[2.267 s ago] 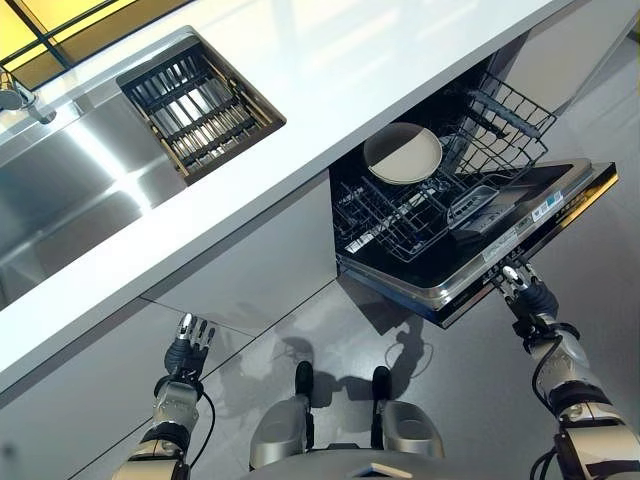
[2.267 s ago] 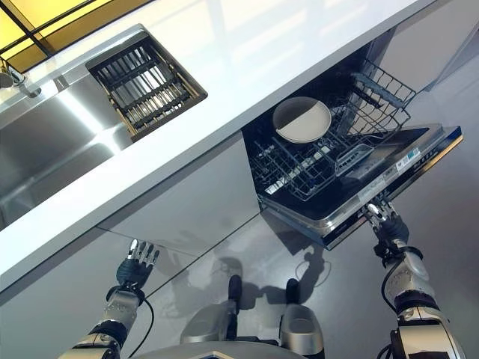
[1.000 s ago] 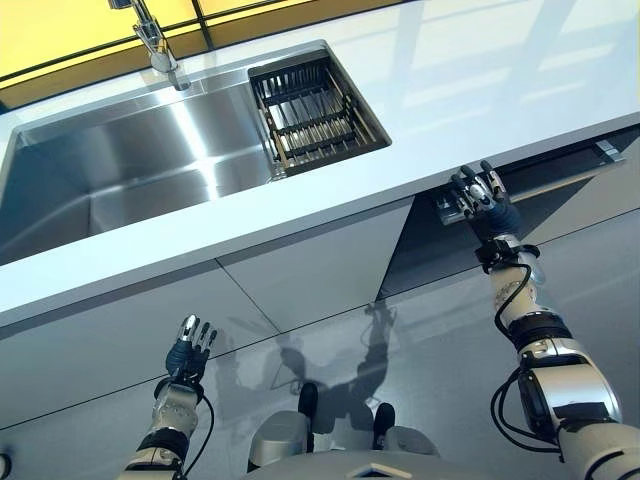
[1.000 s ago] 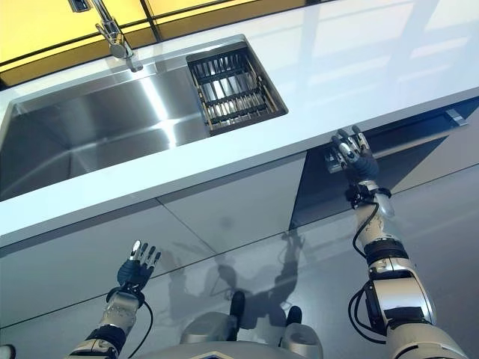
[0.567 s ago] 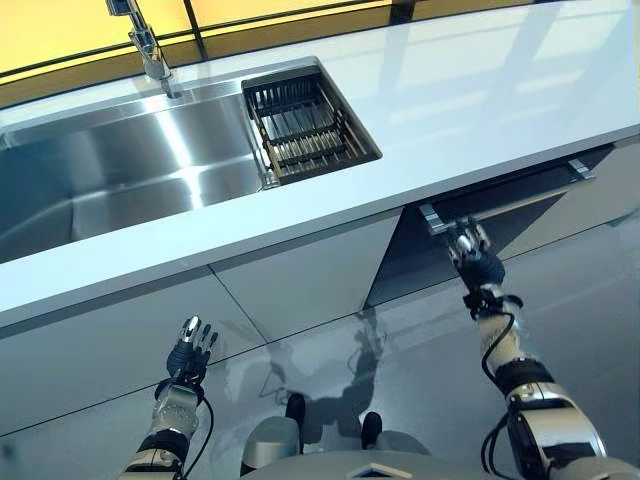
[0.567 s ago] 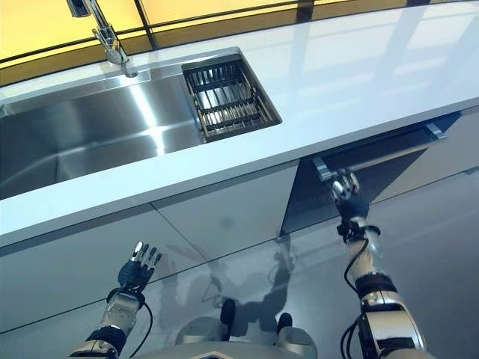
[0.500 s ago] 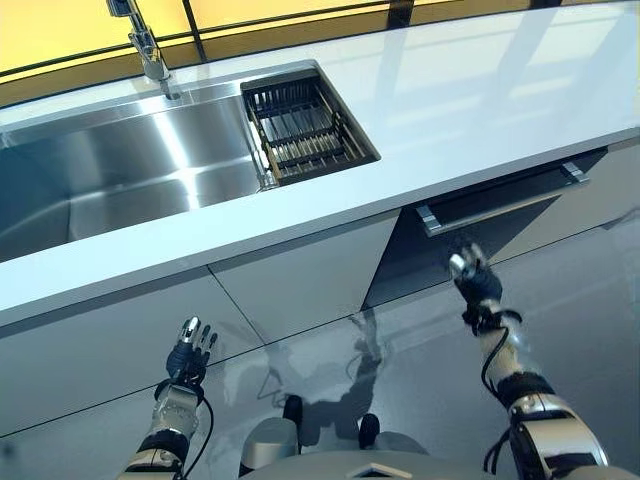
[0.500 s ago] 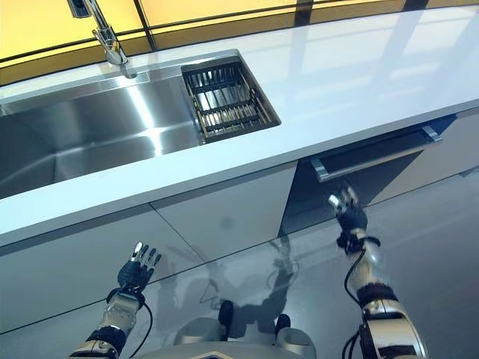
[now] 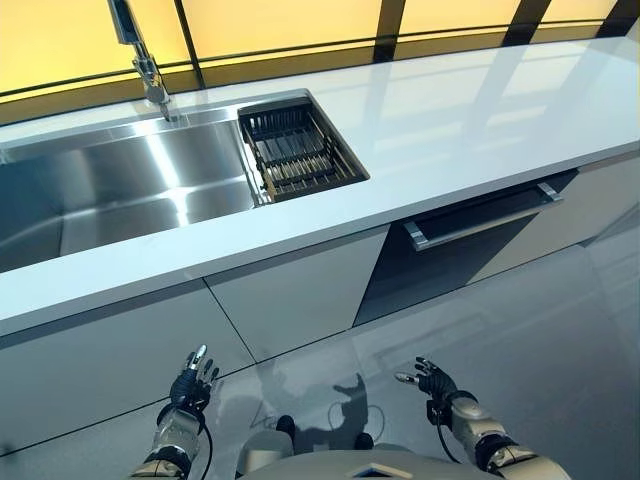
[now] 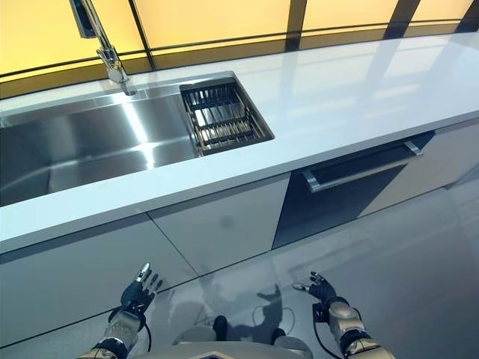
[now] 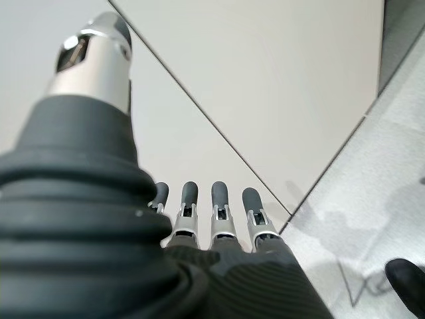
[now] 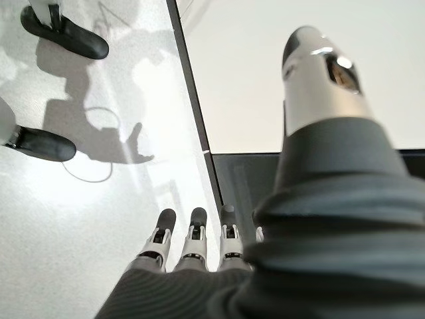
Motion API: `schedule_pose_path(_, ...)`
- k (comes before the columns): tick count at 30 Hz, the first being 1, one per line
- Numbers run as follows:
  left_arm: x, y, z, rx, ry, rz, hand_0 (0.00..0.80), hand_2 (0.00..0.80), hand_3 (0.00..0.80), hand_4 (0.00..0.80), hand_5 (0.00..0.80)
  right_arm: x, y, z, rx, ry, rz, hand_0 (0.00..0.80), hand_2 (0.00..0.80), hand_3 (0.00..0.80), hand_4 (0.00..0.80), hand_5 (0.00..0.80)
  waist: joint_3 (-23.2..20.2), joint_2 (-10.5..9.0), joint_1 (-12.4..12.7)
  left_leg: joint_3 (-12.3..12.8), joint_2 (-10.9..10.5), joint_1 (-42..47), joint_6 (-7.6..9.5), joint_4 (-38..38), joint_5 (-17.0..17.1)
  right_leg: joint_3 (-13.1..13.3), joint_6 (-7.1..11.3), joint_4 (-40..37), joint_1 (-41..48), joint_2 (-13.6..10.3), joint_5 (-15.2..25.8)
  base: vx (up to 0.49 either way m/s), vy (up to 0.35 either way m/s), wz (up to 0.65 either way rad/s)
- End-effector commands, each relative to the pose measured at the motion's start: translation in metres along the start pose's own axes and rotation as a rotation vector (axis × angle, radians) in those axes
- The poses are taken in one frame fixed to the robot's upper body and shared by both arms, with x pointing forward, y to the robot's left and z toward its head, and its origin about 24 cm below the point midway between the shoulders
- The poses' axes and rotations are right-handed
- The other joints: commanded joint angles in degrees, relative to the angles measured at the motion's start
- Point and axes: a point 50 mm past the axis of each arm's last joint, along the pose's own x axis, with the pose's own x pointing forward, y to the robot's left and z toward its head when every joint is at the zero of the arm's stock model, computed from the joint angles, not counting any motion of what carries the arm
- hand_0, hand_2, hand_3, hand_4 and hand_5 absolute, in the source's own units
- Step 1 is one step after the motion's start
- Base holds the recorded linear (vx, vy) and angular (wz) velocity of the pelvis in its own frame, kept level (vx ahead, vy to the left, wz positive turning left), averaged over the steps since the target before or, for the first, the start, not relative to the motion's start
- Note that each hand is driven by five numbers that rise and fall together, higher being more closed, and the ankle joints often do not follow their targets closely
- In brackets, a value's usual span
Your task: Take plates into dishwasher
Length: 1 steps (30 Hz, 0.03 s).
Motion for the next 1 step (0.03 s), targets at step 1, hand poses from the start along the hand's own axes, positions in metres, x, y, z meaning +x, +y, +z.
schedule_pose_path(1, 0.0057, -0.0195, -0.0152, 0.069, 0.079, -0.085, 0.0, 0.0, 0.0, 0.0, 0.0, 0.0021, -0.0065, 0.0059, 0.047, 0.007, -0.041, 0.0, 0.0, 0.0, 0.0, 0.0, 0.1, 0.54, 0.5, 2.6, -3.6, 3.6, 2.89, 0.2, -3.8, 2.1, 0.98, 3.2, -0.4, 0.1, 0.4, 0.029, 0.032, 0.01)
